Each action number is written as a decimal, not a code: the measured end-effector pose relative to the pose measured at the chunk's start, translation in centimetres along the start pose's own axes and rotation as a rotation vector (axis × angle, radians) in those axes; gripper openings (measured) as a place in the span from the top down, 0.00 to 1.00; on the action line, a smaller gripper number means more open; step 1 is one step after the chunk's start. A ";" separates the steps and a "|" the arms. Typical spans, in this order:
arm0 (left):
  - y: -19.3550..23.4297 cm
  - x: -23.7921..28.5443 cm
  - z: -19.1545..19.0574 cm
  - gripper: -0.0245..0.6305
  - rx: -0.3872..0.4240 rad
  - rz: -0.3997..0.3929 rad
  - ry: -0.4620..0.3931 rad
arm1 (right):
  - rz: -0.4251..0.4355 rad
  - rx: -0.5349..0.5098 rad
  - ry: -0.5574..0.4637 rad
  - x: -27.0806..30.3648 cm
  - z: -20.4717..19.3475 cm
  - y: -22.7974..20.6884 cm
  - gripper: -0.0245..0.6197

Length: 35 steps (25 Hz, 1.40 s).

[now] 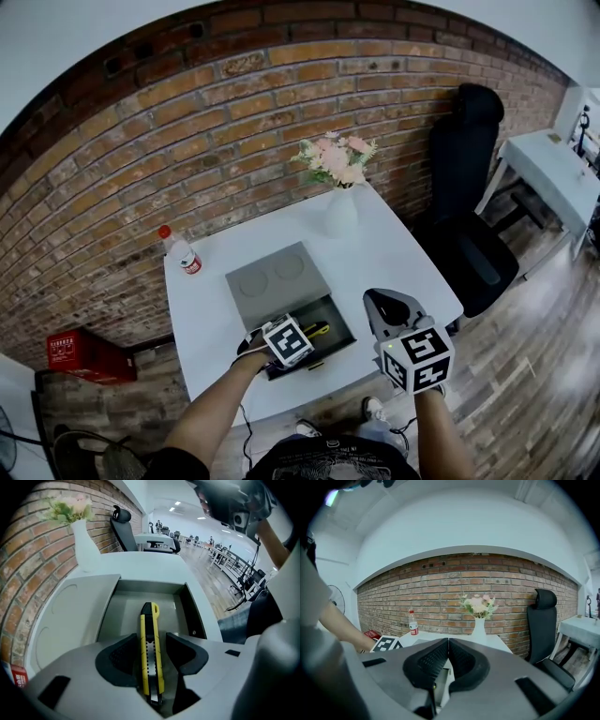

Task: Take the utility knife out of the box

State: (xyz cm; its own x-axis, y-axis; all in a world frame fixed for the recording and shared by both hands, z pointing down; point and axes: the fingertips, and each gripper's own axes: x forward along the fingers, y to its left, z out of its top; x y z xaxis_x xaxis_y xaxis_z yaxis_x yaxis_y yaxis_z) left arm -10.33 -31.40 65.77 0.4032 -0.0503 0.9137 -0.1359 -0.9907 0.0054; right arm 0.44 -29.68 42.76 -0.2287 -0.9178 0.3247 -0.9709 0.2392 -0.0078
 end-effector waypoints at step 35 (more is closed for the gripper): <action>0.2 -2.8 1.0 0.77 -0.107 0.088 -0.087 | 0.030 0.006 0.007 -0.9 -0.5 -0.7 0.93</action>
State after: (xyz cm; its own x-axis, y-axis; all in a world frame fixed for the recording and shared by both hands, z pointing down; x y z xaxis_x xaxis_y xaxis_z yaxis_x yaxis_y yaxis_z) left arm -10.60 -31.55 62.84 0.4614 -0.1515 0.8742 -0.2679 -0.9631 -0.0256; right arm 1.36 -28.92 42.92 -0.2570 -0.9081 0.3307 -0.9641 0.2644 -0.0232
